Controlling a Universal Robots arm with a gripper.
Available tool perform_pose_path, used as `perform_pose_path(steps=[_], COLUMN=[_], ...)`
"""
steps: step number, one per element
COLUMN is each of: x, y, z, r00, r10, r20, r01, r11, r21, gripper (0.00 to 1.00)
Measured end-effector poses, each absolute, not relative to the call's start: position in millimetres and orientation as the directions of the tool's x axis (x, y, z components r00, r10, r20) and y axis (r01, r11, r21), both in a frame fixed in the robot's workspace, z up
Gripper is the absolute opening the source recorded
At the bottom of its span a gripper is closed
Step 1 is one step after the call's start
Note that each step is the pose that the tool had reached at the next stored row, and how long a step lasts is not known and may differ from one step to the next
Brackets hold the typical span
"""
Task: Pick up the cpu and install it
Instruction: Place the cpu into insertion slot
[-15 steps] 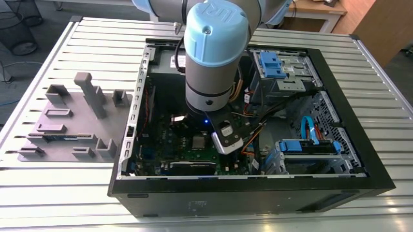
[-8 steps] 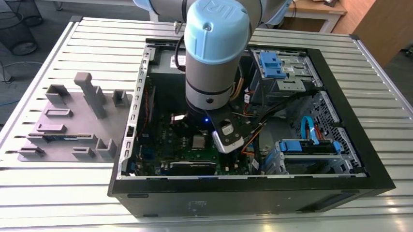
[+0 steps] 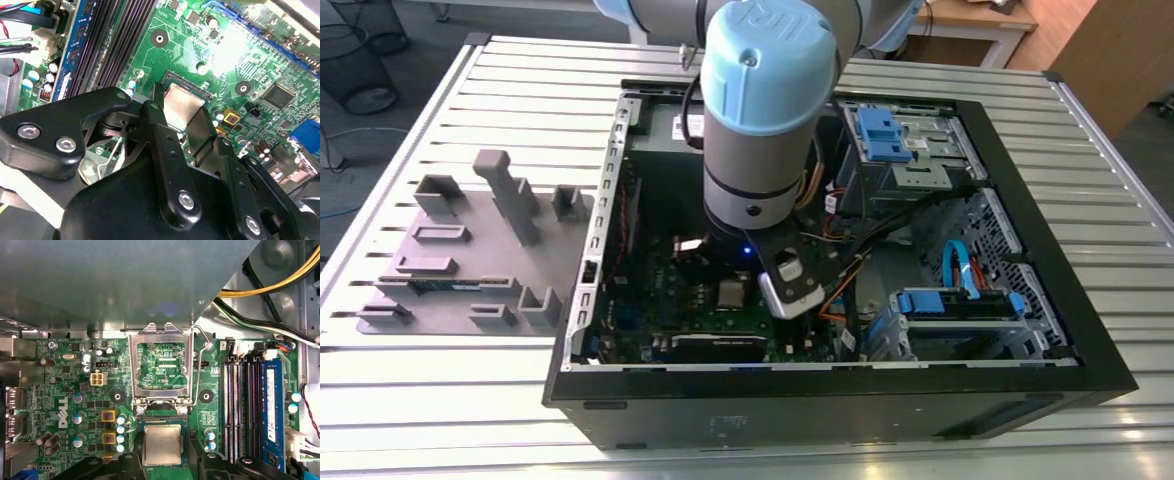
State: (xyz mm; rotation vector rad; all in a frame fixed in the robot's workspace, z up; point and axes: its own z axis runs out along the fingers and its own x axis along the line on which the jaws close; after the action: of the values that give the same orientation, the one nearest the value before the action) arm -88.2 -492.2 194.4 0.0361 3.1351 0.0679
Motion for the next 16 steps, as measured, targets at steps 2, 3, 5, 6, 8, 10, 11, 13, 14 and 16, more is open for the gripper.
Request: perform_pose_path(steps=[2,3,5,6,8,10,11,13,14,16], x=[-88.2,-88.2,-88.2,-88.2,-88.2,-88.2,-88.2,-88.2,-88.2,-88.1], y=[-492.7,-492.9,-493.4,-493.6,-493.8,-493.9,-493.9,-494.0,-493.9,-495.4], z=[193.5,193.0,192.2,191.8,191.2,191.0,191.0,190.9,190.9,190.8], r00=[-1.0,-1.0,-1.0,-1.0,-1.0,-1.0,-1.0,-1.0,-1.0,-1.0], r10=[0.023,0.023,0.023,0.023,0.023,0.023,0.023,0.023,0.023,0.023], r20=[-0.005,-0.005,-0.005,-0.005,-0.005,-0.005,-0.005,-0.005,-0.005,-0.005], r01=[0.023,0.023,0.023,0.023,0.023,0.023,0.023,0.023,0.023,0.023], r11=[0.999,0.999,0.999,0.999,0.999,0.999,0.999,0.999,0.999,0.999], r21=[0.043,0.043,0.043,0.043,0.043,0.043,0.043,0.043,0.043,0.044], gripper=[0.45,0.45,0.45,0.45,0.45,0.45,0.45,0.45,0.45,0.45])
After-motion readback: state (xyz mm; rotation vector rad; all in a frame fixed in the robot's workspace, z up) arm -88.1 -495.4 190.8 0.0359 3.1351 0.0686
